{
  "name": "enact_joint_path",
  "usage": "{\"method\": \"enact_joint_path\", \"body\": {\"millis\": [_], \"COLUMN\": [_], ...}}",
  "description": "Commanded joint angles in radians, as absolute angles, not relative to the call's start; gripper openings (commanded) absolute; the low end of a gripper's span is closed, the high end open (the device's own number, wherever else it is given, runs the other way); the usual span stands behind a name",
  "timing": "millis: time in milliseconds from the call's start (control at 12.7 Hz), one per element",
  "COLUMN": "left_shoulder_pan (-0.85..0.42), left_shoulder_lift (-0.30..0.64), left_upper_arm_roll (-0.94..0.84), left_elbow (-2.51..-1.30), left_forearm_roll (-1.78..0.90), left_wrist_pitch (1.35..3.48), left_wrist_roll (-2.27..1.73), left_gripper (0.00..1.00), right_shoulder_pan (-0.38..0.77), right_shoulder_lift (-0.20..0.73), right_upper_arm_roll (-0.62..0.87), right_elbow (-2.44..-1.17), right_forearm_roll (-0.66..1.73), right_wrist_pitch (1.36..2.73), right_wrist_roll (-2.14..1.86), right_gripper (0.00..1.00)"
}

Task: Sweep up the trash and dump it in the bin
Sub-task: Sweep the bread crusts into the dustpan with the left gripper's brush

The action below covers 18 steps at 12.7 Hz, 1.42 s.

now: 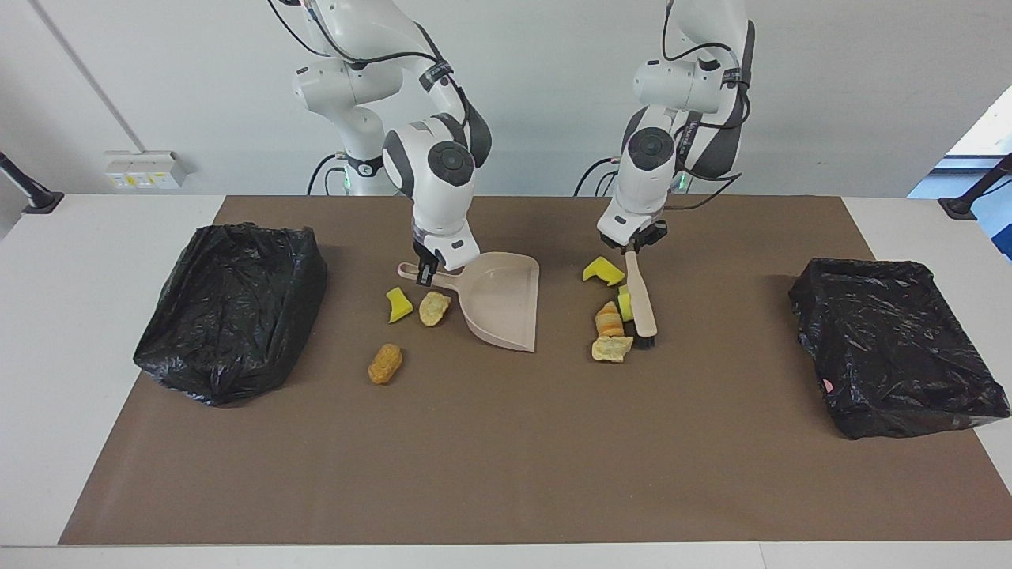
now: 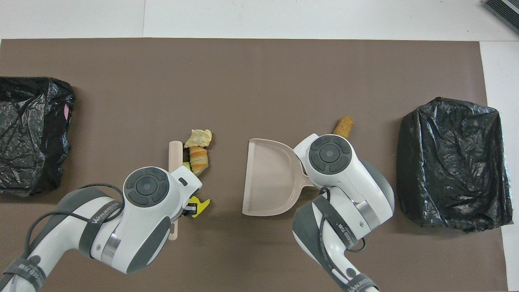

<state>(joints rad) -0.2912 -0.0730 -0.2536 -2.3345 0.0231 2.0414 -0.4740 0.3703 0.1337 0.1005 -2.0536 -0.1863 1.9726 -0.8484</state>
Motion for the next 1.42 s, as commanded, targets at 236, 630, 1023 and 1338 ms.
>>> {"method": "enact_joint_path", "body": {"millis": [236, 630, 1023, 1338], "left_shoulder_pan": [-0.311, -0.391, -0.417, -0.411], "left_shoulder_lift": [0.017, 0.058, 0.063, -0.004], "left_upper_arm_roll": [-0.346, -0.353, -0.373, -0.368], "left_elbow": [-2.250, -2.200, -2.071, -2.071], "left_forearm_roll": [-0.060, -0.182, -0.252, -0.252], "left_wrist_pitch": [2.133, 2.148, 1.990, 1.849], "left_wrist_roll": [-0.495, -0.473, -0.489, -0.669], "left_gripper": [0.00, 0.00, 0.00, 0.00], "right_shoulder_pan": [0.368, 0.368, 0.368, 0.368], "right_shoulder_lift": [0.107, 0.107, 0.107, 0.109], "right_upper_arm_roll": [0.107, 0.107, 0.107, 0.107], "right_elbow": [-2.072, -2.072, -2.072, -2.072], "right_forearm_roll": [-0.209, -0.206, -0.204, -0.204], "right_wrist_pitch": [1.959, 1.959, 1.959, 1.959], "right_wrist_roll": [-0.811, -0.811, -0.811, -0.811], "right_gripper": [0.00, 0.00, 0.00, 0.00]}}
